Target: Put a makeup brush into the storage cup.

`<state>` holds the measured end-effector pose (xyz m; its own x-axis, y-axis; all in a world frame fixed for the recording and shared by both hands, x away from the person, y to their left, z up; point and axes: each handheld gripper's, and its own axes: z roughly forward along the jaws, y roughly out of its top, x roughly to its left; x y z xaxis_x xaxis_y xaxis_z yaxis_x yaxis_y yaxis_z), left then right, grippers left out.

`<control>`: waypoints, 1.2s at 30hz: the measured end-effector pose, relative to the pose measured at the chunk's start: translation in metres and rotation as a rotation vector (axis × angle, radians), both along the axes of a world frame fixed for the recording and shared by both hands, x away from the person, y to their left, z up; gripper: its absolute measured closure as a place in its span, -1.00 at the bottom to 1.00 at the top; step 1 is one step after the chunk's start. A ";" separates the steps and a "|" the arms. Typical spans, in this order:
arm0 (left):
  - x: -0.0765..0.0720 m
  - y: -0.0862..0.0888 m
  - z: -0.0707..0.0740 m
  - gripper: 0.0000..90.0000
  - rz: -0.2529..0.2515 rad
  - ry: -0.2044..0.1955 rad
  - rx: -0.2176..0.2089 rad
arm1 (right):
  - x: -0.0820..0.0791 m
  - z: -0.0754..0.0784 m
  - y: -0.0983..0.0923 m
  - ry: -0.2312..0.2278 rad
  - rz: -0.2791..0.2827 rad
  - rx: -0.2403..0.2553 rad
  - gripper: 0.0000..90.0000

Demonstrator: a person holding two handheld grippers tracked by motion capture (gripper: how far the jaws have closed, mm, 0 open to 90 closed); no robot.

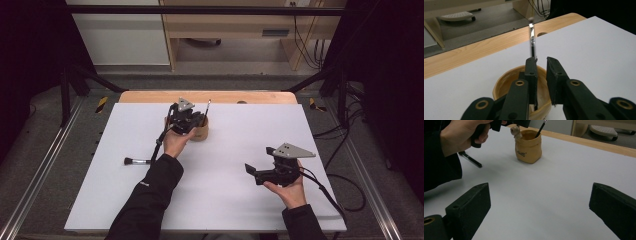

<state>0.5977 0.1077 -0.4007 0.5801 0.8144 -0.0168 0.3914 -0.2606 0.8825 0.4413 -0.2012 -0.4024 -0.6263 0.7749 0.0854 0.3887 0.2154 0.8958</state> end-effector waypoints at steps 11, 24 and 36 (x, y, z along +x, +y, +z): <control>-0.022 0.012 0.018 0.41 -0.031 -0.035 -0.038 | -0.001 0.002 -0.002 -0.005 -0.001 0.004 -0.91; -0.054 0.032 0.035 -0.16 -0.102 -0.045 -0.073 | -0.001 0.004 -0.004 -0.016 -0.004 0.009 -0.91; -0.086 0.050 0.038 -0.51 -0.146 -0.066 -0.053 | -0.002 0.004 -0.004 -0.017 -0.005 0.006 -0.92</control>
